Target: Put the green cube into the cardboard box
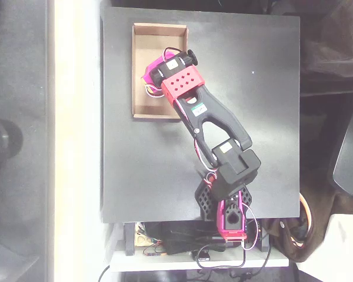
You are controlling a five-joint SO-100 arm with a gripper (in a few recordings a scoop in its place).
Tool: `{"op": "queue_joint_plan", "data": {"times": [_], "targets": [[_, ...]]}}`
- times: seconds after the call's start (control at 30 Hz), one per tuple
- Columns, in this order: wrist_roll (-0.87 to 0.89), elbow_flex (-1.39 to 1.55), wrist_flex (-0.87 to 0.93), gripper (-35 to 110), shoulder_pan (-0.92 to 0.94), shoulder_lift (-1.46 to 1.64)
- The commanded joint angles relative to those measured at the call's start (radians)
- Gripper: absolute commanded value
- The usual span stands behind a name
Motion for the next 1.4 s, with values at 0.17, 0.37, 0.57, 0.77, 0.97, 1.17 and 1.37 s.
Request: {"op": "queue_joint_plan", "data": {"times": [0.17, 0.37, 0.57, 0.77, 0.97, 1.17, 1.37], "targets": [[0.006, -0.028, 0.009, 33, -0.025, 0.026], [0.006, -0.028, 0.002, 33, -0.026, 0.078], [0.006, -0.028, -0.003, 33, -0.026, 0.216], [0.006, -0.028, -0.003, 33, -0.011, 0.374], [0.006, -0.028, -0.003, 33, 0.04, 0.531], [0.006, -0.026, -0.003, 33, 0.135, 0.658], [0.006, -0.015, -0.003, 32, 0.281, 0.761]]}}
